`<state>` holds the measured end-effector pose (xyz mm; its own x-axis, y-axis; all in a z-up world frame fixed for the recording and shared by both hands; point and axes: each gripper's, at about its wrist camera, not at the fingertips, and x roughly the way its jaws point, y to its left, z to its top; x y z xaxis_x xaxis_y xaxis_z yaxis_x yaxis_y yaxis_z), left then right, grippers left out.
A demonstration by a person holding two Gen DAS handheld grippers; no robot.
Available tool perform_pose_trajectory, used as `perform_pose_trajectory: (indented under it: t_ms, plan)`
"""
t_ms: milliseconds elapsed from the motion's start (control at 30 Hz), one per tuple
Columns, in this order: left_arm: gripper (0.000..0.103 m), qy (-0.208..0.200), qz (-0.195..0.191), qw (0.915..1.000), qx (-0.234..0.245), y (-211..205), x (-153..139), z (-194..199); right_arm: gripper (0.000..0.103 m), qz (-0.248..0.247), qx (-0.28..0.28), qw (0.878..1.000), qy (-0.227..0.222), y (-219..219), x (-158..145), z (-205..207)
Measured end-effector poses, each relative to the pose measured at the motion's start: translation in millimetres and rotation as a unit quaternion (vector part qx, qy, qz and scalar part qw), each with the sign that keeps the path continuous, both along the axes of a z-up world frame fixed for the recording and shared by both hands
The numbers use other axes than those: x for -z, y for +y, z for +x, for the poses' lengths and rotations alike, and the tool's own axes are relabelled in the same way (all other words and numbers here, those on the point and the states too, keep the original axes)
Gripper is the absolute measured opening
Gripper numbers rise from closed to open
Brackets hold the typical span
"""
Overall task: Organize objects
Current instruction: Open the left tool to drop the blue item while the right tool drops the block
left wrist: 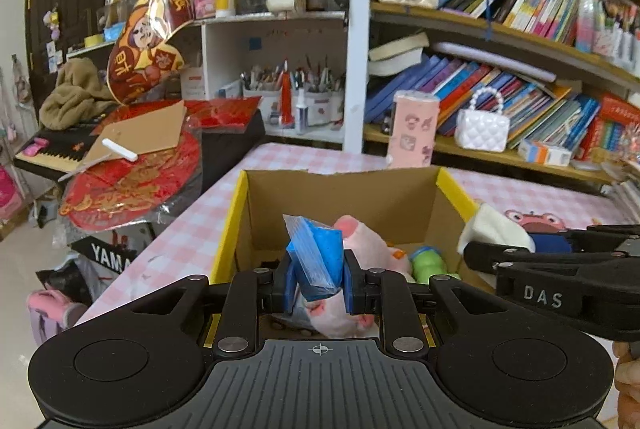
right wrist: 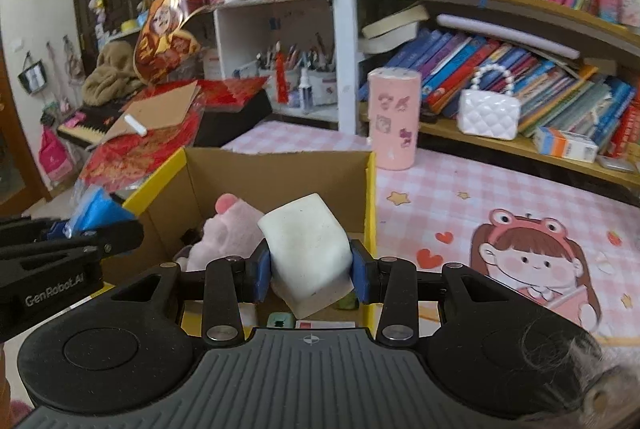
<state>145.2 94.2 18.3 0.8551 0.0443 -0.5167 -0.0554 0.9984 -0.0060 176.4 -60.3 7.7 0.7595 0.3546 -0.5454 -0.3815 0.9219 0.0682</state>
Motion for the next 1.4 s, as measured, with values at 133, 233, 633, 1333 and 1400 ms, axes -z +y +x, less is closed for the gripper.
perform_pose_trajectory:
  t_ms: [133,233,633,1333,1400]
  plan:
    - [0.021,0.019,0.012,0.9997,-0.009,-4,9,17,0.036,-0.013,-0.027,1.000,0.010,8,10,25]
    - [0.021,0.037,0.025,0.9989,-0.015,-8,16,31,0.036,-0.022,-0.044,0.999,0.013,12,16,42]
    - [0.021,0.070,0.072,0.9947,-0.021,-22,35,65,0.037,-0.079,-0.121,0.989,0.021,29,32,85]
    - [0.059,0.016,0.043,0.9978,-0.047,-9,8,58,0.058,-0.083,-0.115,0.990,0.018,22,10,85]
    - [0.072,-0.006,0.037,0.9981,-0.048,-7,-2,51,0.062,-0.068,-0.101,0.993,0.009,15,-1,81]
